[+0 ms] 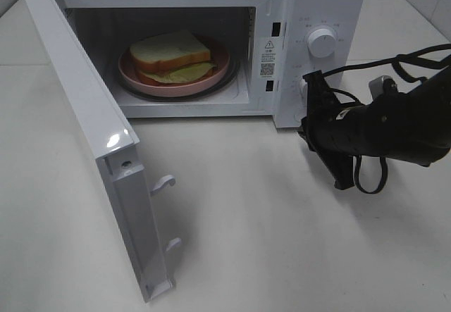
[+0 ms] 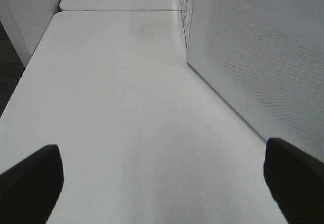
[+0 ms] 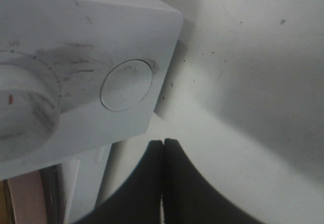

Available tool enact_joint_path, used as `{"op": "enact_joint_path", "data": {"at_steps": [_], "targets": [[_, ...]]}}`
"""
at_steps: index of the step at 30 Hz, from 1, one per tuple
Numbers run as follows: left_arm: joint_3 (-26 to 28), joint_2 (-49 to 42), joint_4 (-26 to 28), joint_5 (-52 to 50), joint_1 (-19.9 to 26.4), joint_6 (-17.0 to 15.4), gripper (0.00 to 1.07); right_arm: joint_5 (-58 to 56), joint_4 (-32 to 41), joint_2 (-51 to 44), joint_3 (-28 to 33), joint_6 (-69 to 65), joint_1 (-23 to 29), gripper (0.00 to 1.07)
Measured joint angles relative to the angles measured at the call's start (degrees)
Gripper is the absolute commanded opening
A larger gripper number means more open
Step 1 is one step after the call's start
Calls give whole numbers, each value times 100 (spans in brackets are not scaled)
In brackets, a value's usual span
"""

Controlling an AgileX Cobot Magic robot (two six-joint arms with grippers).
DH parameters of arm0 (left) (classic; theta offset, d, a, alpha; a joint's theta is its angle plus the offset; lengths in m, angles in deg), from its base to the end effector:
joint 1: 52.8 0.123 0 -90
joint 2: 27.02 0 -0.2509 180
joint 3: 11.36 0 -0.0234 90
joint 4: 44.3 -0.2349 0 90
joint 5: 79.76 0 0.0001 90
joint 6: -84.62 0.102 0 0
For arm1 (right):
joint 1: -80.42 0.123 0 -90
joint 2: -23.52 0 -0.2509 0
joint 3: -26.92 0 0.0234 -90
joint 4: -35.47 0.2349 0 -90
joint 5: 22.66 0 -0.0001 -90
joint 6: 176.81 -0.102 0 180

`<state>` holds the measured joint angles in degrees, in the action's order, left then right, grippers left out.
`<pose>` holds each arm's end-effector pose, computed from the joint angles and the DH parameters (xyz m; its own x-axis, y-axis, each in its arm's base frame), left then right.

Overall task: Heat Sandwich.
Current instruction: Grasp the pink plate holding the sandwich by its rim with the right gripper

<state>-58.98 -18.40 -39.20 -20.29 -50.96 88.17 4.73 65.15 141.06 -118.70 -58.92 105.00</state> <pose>0.0261 -0.0070 0.2665 -0.4314 0.0028 -0.9022 0.0442 0.9989 -0.0181 0.3059 0.1144 0.0884 -0.2512 0.9556 -0.1537 0.5514 0.2718 0.7887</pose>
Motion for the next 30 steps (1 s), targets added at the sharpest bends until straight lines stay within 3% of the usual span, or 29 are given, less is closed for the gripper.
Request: {"op": "enact_joint_path", "data": {"at_steps": [15, 24, 30], "targets": [[0, 0, 0, 0, 0, 0, 101, -1656, -97, -1301, 344, 2257, 0, 5], [0, 0, 0, 0, 0, 0, 101, -3306, -235, -1822, 344, 3839, 0, 7], [0, 0, 0, 0, 0, 0, 101, -4830, -739, -1885, 63, 4675, 0, 8]]}}
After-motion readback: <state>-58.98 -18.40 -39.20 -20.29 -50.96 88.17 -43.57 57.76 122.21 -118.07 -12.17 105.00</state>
